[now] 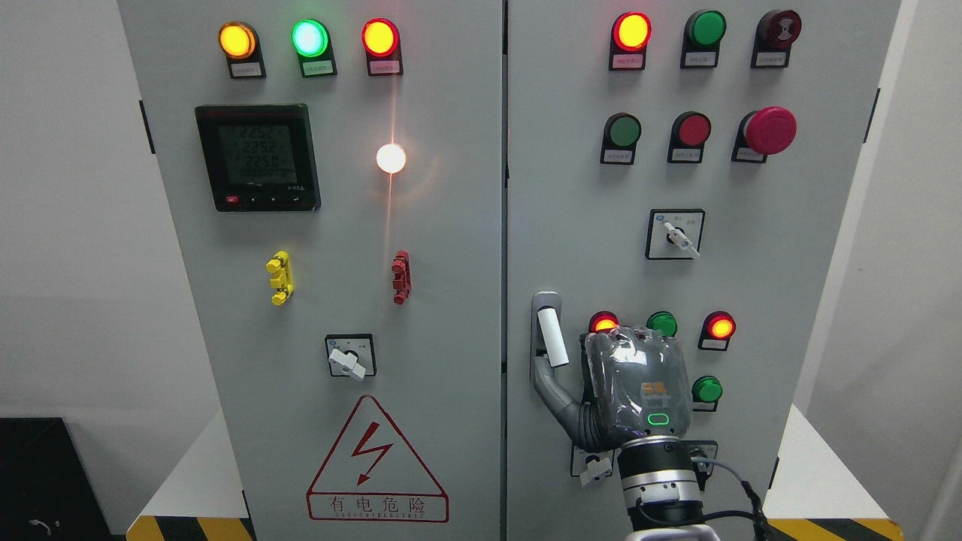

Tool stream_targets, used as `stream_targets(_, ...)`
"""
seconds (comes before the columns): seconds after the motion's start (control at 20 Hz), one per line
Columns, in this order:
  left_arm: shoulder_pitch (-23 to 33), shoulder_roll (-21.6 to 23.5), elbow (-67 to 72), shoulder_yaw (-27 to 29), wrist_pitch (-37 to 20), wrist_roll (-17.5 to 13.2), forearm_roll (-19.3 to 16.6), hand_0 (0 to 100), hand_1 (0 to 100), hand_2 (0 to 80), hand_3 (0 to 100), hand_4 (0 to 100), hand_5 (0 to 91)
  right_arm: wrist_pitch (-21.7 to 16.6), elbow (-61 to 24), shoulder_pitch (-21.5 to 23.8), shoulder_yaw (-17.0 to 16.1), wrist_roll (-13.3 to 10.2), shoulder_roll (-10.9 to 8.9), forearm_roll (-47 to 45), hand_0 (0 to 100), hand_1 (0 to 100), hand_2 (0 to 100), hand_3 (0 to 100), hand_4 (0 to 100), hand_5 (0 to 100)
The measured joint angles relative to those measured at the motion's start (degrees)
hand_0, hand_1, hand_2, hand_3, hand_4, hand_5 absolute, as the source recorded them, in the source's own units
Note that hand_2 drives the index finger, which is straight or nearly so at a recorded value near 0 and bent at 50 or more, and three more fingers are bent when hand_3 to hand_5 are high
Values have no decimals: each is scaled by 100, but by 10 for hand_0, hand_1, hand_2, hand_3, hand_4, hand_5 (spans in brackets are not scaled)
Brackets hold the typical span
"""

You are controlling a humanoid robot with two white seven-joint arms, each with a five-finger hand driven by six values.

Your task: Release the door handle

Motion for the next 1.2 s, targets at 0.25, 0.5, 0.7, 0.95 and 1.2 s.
stream_targets(0.25,0,0,0,0,0,0,0,120,556,0,0,0,0,34,-4,7,0,-5,1,0,482,223,958,1000,946,917)
stream_targets(0.5,0,0,0,0,0,0,0,120,556,0,0,0,0,63,-7,9,-1,-6,1,0,490,222,959,1000,949,918)
stream_targets(0.7,0,0,0,0,0,0,0,120,556,0,0,0,0,67,-13,23,-2,-26,2,0,493,221,956,1000,948,919)
stream_targets(0.95,0,0,0,0,0,0,0,120,556,0,0,0,0,70,-18,35,-2,-29,2,0,496,223,953,1000,947,920)
stream_targets(1.2,0,0,0,0,0,0,0,120,556,0,0,0,0,77,-23,40,-4,-29,2,0,496,236,950,1000,948,920)
